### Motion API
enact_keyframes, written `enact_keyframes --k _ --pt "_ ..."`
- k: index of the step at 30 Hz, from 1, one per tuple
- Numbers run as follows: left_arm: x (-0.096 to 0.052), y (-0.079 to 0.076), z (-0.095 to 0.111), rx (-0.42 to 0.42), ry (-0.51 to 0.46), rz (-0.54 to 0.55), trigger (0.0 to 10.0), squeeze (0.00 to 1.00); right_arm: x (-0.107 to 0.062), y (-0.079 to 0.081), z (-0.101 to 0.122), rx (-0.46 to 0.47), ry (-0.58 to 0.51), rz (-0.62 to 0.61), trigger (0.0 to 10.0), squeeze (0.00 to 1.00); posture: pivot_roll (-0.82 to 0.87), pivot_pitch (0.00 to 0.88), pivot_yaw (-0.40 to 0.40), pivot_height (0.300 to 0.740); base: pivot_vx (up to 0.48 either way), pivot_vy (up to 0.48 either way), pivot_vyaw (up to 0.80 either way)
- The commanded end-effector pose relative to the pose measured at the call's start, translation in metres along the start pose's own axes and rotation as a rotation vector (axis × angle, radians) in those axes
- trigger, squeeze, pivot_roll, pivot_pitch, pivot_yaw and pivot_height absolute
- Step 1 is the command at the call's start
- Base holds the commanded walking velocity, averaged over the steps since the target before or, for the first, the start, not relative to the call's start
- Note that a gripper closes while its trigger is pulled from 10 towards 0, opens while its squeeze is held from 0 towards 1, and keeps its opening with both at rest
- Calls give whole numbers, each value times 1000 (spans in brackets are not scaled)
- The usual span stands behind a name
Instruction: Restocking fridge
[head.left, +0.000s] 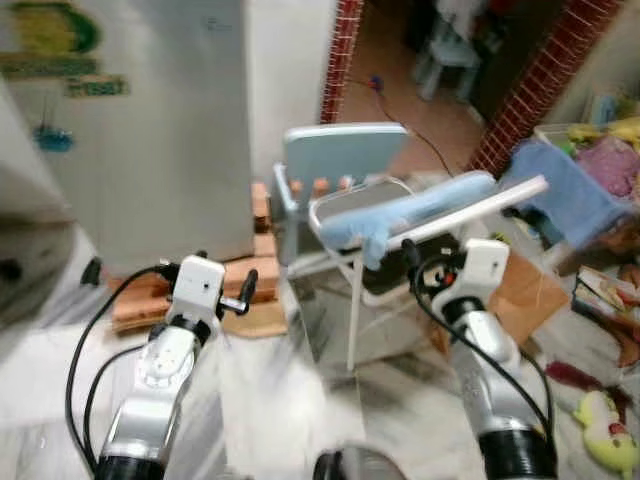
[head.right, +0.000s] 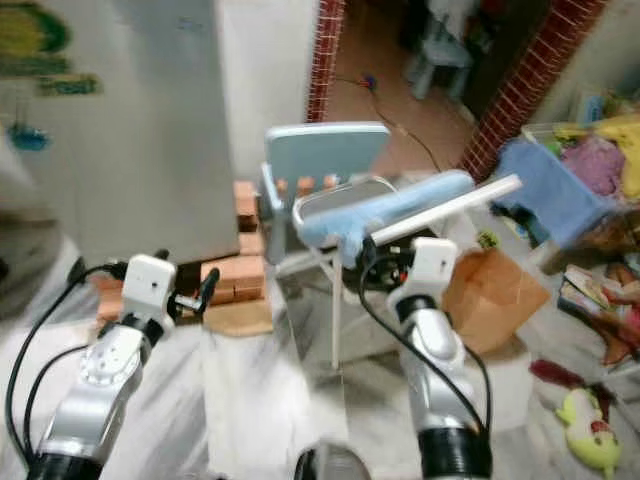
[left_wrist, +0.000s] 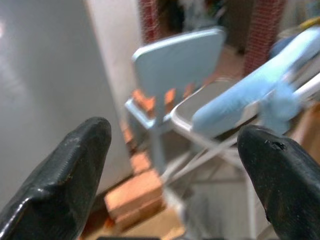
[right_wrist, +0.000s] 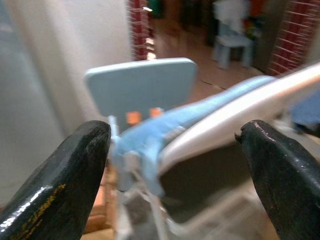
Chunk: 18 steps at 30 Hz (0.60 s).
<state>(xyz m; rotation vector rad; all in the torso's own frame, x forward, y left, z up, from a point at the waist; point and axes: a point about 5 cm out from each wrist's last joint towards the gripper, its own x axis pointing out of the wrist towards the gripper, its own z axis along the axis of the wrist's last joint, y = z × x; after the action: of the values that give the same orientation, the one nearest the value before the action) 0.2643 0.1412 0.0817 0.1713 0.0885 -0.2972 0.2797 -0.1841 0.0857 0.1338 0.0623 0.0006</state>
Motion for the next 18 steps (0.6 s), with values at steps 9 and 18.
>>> enact_keyframes --k 9,18 --pt "-7 20 -6 -22 37 47 10000 0 -11 -6 6 25 -29 -60 10000 0 -8 38 -29 740 0 480 -800" --pt "-5 24 0 20 -1 26 10000 0 -15 1 11 41 -38 -71 10000 0 -17 17 -37 740 0 480 -800"
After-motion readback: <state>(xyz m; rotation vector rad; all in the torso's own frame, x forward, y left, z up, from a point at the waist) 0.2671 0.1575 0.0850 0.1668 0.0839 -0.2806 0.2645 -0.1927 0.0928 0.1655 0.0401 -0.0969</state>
